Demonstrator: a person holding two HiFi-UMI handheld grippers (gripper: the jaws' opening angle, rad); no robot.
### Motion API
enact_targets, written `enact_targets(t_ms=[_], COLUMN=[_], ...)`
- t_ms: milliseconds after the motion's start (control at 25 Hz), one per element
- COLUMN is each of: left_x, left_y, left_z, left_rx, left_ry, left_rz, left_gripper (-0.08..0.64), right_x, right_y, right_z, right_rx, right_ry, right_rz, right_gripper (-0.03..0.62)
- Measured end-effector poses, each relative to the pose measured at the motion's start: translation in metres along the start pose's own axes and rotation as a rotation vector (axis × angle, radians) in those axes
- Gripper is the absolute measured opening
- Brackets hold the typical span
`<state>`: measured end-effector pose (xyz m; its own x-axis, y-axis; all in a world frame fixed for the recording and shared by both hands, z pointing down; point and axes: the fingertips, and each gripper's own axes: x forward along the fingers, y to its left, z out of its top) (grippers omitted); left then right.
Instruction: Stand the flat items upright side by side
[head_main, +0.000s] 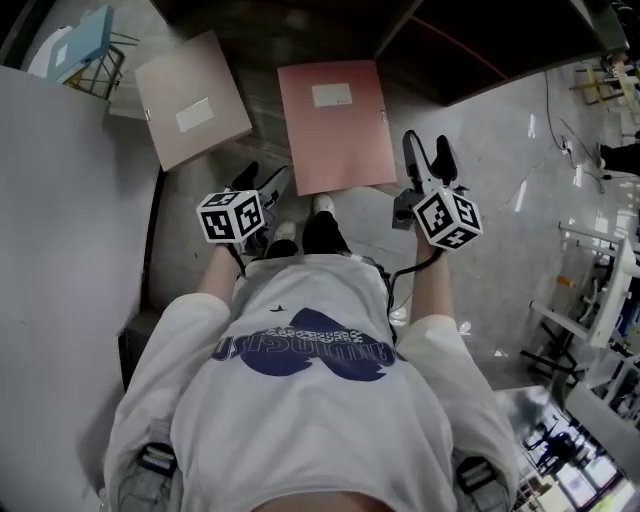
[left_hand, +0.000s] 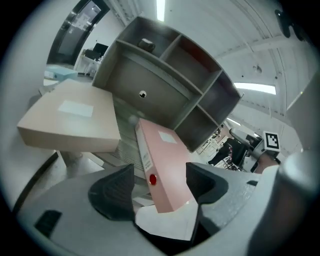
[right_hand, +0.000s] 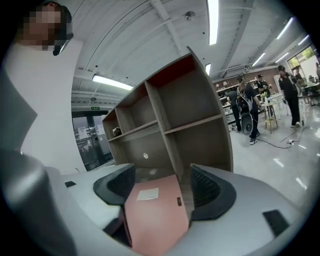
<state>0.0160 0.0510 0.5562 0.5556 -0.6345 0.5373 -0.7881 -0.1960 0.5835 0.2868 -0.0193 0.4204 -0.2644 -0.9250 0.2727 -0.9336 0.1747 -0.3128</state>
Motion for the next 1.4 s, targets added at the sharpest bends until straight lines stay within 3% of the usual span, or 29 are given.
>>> enact_targets(t_ms=[160,480,640,760,960,1400], left_x=[0.025,0.055,0.064,0.072,0.077,0.089], left_y=[-0.009,0.008,0.005,0.001,0.0,0.004], left_z=[-0.016,-0.047,-0.056,-0.06,-0.074,-0.078], left_rx=[-0.105,-0.232,-0.316,-0.32,-0.377,-0.474], left_ry=[0.034,0.079,0.11,0.15,0.209,0.327], left_rz=[-0.063,0.012,-0.029,-0.07,-0.156,-0.343], left_gripper=[0.307,0.308,0.313,0.318,0.32,0.333], right_x=[0.023,0.055,0.061,0.064,0.06,0.043], right_y=[-0.012,-0.037,-0.047,-0.051,-0.059,-0.046], right_z=[-0.009,-0.027,-0.036,-0.042,-0.052,-0.065], right_rx=[-0.001,-0.01,0.01,0.004,0.017,0.066], right_ry=[0.057,0.182,0.252,0.301,0.346,0.325], right_rz=[0.067,0.201,0.257,0.292,0.241,0.101], right_gripper=[0.319,0.325,0.327,0.331,0.331,0.331])
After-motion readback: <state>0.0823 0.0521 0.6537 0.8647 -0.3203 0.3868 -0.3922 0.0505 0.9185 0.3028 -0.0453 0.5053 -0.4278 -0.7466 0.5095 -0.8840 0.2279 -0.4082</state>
